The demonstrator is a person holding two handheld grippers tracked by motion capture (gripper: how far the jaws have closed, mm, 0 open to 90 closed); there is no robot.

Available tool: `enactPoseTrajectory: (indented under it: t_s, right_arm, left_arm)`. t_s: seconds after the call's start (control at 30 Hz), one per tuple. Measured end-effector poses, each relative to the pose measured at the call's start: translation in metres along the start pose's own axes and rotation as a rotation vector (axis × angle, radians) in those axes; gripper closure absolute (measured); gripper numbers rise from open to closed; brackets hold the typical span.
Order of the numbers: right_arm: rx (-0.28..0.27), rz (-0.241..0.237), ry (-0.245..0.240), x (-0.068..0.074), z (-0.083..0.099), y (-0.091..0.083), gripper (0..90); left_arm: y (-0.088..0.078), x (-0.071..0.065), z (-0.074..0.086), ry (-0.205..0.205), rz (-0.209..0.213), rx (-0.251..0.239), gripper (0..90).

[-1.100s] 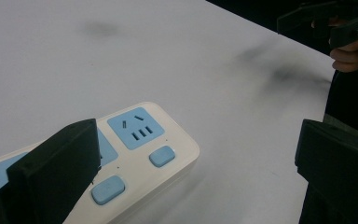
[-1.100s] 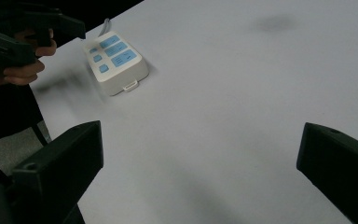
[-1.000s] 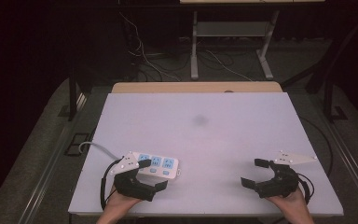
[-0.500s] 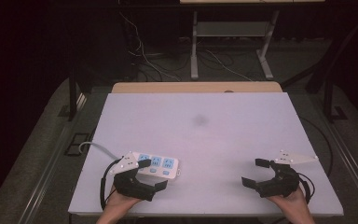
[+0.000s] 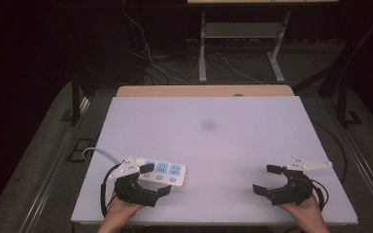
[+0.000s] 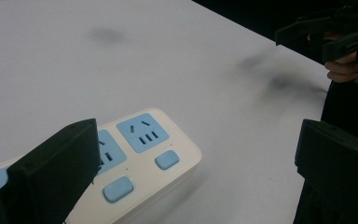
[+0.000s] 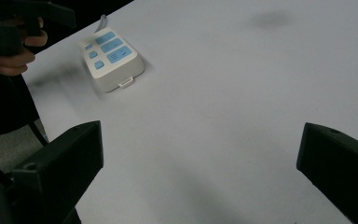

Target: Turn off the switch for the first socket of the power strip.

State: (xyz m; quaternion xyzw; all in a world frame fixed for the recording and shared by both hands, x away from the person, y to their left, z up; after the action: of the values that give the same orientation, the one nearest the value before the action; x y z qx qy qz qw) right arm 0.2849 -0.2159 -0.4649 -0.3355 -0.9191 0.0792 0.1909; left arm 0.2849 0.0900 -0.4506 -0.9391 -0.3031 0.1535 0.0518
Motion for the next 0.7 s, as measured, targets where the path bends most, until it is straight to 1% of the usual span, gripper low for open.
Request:
enactPoseTrajectory:
  t_s: [0.17,0.27,0.33,0.7]
  right_arm:
    - [0.006,-0.001,-0.002,0.001,0.001,0.001,0.3]
    - [0.006,-0.001,-0.003,0.002,0.001,0.001,0.3]
    - [0.006,0.0,-0.002,0.001,0.001,0.001,0.3]
    - [0.003,0.003,-0.002,0.0,0.001,0.001,0.3]
  left_arm:
    - [-0.001,0.002,-0.004,0.001,-0.002,0.007,0.0]
    - [-0.002,0.004,-0.006,0.006,-0.005,0.021,0.0]
    - [-0.004,0.006,-0.009,0.002,-0.009,0.026,0.0]
    - [-0.011,0.014,-0.018,0.006,-0.027,0.04,0.0]
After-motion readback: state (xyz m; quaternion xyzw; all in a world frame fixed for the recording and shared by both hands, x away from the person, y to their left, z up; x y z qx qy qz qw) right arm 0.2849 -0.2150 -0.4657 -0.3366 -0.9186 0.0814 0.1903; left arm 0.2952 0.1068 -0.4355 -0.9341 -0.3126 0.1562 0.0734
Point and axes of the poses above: each handheld gripper's, and its own axes: y roughly forward along the jaws, z roughly out of its underside, x roughly to its left, the point moved 10 cm from there along y, roughly forward along the jaws, and after that the axes turned 14 degrees about -x, right-handed, at the moved point
